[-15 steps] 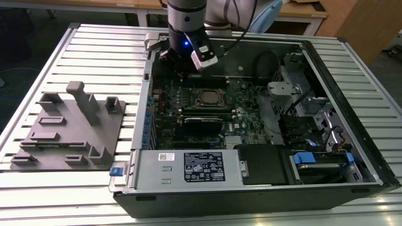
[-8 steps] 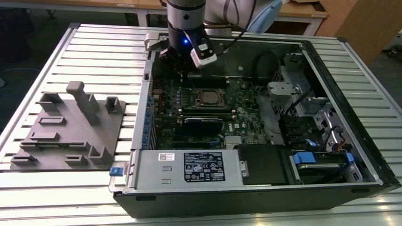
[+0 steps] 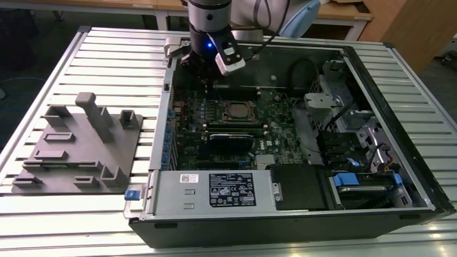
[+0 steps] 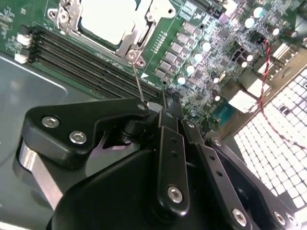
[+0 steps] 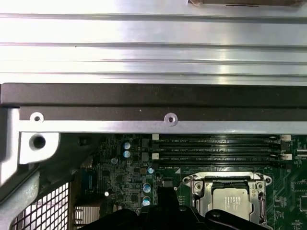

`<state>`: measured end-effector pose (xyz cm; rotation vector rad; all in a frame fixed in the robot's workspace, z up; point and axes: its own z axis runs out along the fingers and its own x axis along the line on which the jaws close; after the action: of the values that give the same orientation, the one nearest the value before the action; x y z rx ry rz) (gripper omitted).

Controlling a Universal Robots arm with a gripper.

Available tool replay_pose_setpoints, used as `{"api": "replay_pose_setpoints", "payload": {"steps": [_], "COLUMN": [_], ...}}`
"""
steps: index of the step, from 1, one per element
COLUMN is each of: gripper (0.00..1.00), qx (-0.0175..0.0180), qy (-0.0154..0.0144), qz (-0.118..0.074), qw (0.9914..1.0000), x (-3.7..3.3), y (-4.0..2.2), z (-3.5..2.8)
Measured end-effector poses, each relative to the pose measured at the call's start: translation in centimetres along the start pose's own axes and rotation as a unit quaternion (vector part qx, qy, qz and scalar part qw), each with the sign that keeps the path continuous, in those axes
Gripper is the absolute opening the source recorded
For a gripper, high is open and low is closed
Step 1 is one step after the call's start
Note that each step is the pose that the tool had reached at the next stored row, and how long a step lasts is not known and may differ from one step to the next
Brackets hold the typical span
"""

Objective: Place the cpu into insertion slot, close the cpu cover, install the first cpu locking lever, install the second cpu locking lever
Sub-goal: 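Install the first cpu locking lever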

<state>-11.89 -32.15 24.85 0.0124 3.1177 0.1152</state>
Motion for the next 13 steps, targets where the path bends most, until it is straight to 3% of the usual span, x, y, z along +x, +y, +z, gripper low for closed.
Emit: {"api": "replay_pose_setpoints", "payload": {"steps": [13], "gripper": [0.1], "qx": [0.0023], "qy": [-0.0008], "qz": [0.001], "qw": [1.0], "x": [0.12], "y": [0.52], "z": [-0.02]}}
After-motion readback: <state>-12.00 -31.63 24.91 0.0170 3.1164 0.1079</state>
